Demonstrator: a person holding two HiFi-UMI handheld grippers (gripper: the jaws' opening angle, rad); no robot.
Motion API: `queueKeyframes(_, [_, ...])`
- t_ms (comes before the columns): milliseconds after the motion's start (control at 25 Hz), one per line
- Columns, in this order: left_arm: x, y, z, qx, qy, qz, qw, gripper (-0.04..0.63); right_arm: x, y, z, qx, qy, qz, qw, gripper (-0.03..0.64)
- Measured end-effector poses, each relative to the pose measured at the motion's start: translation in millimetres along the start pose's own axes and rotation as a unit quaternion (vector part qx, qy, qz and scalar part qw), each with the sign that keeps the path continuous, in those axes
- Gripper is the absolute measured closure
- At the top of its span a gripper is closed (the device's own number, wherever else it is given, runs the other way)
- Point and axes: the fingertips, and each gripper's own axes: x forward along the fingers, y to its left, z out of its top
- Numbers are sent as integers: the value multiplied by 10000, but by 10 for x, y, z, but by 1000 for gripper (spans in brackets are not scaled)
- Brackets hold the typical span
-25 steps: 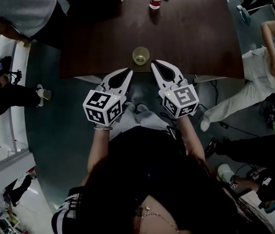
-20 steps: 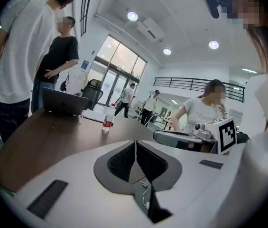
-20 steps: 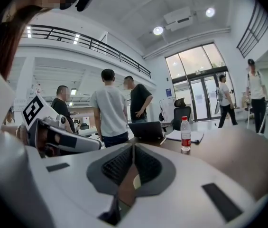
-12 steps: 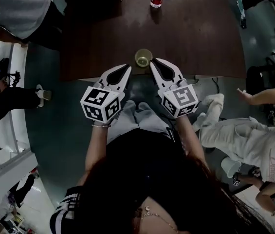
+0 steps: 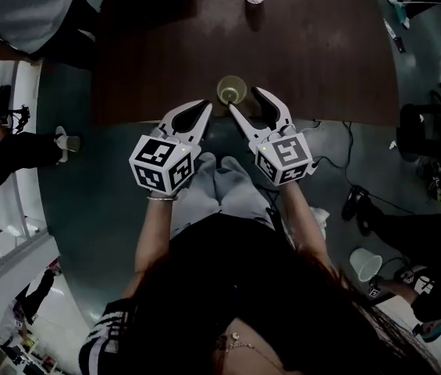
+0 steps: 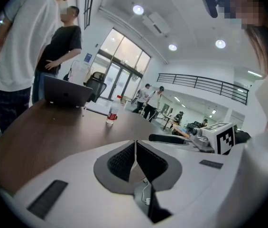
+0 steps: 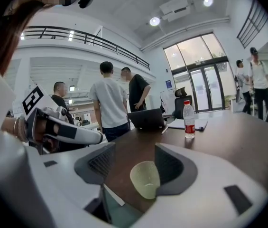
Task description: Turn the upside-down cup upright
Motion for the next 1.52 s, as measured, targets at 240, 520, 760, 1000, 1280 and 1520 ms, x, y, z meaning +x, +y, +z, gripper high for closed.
queueKeyframes(240, [79,106,-44,-79,59,68,9999,578,153,-104,-204,12,267,-74,9996,304])
queueKeyframes(520, [160,197,-125,-210,144,122,9996,578,320,-168,-416,-140,623,-61,9979,258])
queueKeyframes(760, [240,264,-170,-276,219,131,9993,578,455,-177,-598,-343,936,-20,9950,235])
queueKeyframes(1000, [310,282,-230,-341,276,167,9989,578,499,-279,-804,-365,1139,-86,9928,229])
queueKeyframes(1280, [298,363,-303,-415,380,196,9982,578,602,-285,-896,-297,1192,-139,9923,230])
queueKeyframes(1520, [275,391,-352,-438,439,194,9979,578,645,-253,-940,-244,1225,-120,9921,230])
